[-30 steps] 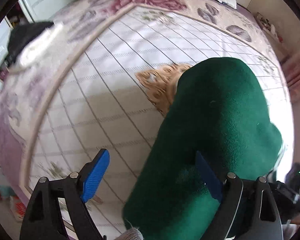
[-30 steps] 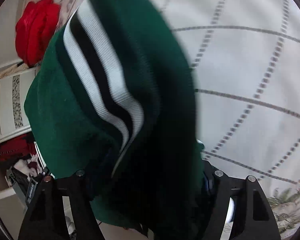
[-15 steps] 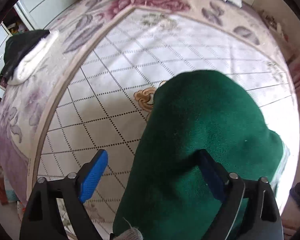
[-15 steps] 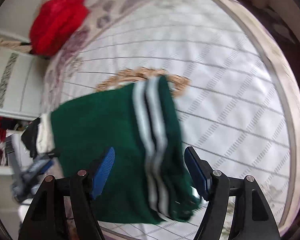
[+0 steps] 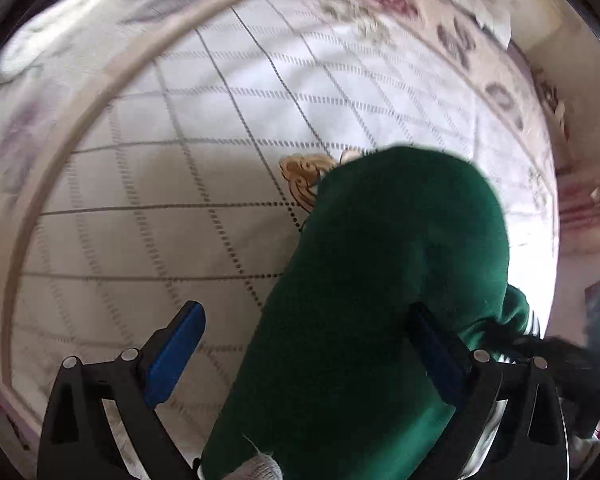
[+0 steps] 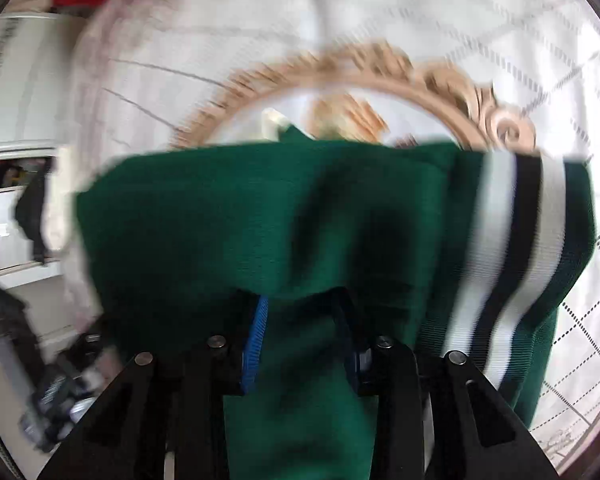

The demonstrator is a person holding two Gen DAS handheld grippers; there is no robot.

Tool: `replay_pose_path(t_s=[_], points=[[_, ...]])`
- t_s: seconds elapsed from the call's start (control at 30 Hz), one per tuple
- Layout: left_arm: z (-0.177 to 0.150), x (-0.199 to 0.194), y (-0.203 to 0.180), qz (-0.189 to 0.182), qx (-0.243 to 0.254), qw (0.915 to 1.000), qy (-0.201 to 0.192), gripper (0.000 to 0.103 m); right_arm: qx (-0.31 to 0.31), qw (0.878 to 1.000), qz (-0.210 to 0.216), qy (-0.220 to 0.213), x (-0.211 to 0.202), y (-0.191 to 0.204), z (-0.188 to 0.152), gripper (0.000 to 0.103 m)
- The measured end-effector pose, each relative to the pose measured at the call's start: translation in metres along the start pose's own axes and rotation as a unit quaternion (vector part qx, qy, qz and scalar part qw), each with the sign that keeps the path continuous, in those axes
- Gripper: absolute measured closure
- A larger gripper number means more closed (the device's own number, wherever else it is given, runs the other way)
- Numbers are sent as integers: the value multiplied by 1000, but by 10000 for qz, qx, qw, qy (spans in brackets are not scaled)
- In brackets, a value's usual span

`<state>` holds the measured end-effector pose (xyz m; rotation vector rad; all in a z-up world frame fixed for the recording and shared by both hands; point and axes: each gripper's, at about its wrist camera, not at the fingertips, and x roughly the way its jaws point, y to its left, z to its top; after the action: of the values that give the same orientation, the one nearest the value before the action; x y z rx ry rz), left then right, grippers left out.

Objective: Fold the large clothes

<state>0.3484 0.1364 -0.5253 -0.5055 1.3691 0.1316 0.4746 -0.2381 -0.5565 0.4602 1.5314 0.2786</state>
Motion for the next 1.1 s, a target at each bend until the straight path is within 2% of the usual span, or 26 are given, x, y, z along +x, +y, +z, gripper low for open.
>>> replay_pose_path(t_s=[0.07,0.13,0.17,0.23,0.27,0.3,0.33,0.37,0.5,0.57,0.63,0.7,0.77,0.83,0.9,0.93,1.03,1.1], points=[[-7,-35,6,209,-33,9988,-432,0,-239,9982,365,-399,-28,23,-5,65],[-11,-62,18,530,-126,9951,-825,0,-521,9958,650,-381,-40,44,-10,65],[-9,-65,22,663,-119,9937,-898,0,-680,9948,691,-324,-25,67,1,65],[-8,-62,36,1074,-46,9897,-943,0,-960,9944,417,-170,2,99,11,65],[-6,-57,42,1127,-48,9895,-903,0,-1132,9933,203,82,22,112,13,65],[-6,-52,51,1160,-93,9897,-832,0,-1265,9913,-246,282,47,123,18,66],[-6,-46,61,1140,-145,9905,-761,0,-1312,9884,-592,482,71,133,22,66],[-6,-42,71,1113,-198,9911,-705,0,-1225,9880,-727,604,90,136,26,66],[-7,-36,90,1003,-283,9929,-572,0,-1362,9804,-1263,649,135,167,34,65],[-6,-36,93,934,-300,9941,-459,0,-1470,9756,-1510,620,145,178,35,63],[-6,-43,97,763,-346,9958,-375,0,-1267,9800,-1397,632,124,179,34,63],[-4,-53,101,659,-343,9965,-378,0,-1219,9868,-901,565,83,177,21,63],[-3,-66,105,507,-329,9974,-385,0,-1194,9907,-339,565,44,169,-8,63],[-1,-74,107,363,-286,9982,-373,0,-1102,9904,-212,812,34,158,-37,63],[0,-79,106,307,-215,9986,-384,0,-1015,9843,-186,1433,63,150,-72,63],[0,-81,102,323,-133,9985,-416,0,-1006,9801,-312,1681,83,145,-93,64],[1,-76,93,527,122,9975,-447,0,-918,9815,-648,1547,146,135,-108,63],[2,-71,89,637,257,9968,-407,0,-459,9858,-467,1547,150,130,-98,62]])
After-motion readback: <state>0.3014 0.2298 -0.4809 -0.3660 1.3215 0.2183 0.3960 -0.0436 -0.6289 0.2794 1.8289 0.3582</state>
